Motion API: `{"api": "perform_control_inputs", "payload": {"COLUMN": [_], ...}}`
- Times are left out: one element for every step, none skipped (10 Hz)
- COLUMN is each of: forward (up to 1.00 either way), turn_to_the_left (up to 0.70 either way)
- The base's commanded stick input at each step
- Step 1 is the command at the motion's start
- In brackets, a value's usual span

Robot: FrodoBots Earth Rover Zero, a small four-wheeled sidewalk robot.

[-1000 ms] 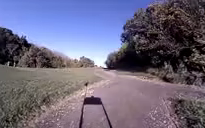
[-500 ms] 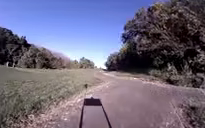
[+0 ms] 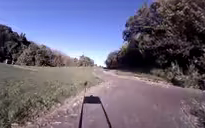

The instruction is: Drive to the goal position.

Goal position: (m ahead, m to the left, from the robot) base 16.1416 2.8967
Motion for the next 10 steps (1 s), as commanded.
{"api": "perform_control_inputs", "payload": {"forward": [0.50, 0.50, 0.50, 0.50, 0.50, 0.50, 0.50, 0.50, 0.50, 0.50], "turn_to_the_left": [-0.43, -0.50, -0.50, -0.50, -0.21, 0.00, 0.00, 0.00, 0.00, 0.00]}}
